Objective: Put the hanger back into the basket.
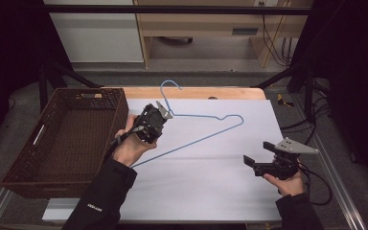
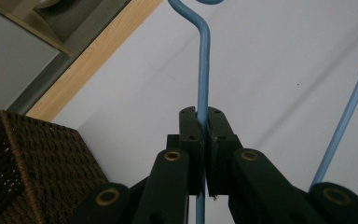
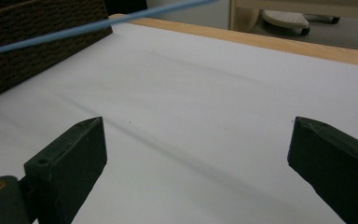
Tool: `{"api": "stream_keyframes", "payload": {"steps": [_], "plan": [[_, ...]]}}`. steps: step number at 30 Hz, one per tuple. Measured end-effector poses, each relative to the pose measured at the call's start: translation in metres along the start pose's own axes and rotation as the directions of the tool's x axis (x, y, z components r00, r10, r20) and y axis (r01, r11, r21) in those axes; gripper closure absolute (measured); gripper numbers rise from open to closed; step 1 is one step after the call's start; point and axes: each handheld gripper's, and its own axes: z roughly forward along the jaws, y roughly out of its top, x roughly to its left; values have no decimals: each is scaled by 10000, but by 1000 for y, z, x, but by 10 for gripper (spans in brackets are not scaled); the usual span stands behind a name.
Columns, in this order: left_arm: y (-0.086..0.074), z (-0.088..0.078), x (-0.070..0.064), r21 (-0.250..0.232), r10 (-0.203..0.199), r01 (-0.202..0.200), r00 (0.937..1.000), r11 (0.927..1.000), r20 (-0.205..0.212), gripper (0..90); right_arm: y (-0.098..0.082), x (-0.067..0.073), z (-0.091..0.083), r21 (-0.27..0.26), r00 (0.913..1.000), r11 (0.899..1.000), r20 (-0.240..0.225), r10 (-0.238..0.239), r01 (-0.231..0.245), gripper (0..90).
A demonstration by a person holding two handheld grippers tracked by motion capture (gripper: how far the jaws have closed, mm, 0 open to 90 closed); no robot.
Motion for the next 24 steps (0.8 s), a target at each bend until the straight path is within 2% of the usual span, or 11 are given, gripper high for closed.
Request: {"api": "stream_keyframes", "payload": {"steps": [5, 10, 14, 17, 20, 23, 24], "plan": [[-1, -11, 9, -9, -239, 239, 9997, 9997, 68, 870, -4, 1, -4, 62, 9998, 9999, 170, -125, 124, 48], [-2, -23, 20, -105, -485, 486, 9988, 9988, 92, 870, -8, 1, -6, 49, 9996, 10000, 277, 11, -12, 45], [-8, -34, 34, -197, -737, 733, 9970, 9971, -251, 870, -10, 3, -5, 53, 9994, 10000, 348, -32, 30, 40], [-13, -39, 41, -238, -927, 921, 9954, 9955, -255, 870, -11, 4, -5, 105, 9992, 9999, 405, -72, 68, 36], [-21, -44, 50, -230, -1050, 1040, 9934, 9943, -454, 870, -11, 3, -6, 126, 9988, 9998, 451, -170, 164, 34], [-27, -50, 57, -244, -1210, 1197, 9907, 9925, -622, 870, -11, 4, -8, 52, 9983, 9998, 534, -213, 210, 31], [-31, -53, 62, -333, -1379, 1359, 9880, 9902, -694, 870, -10, 4, -8, 5, 9982, 9996, 522, -296, 296, 30]]}}
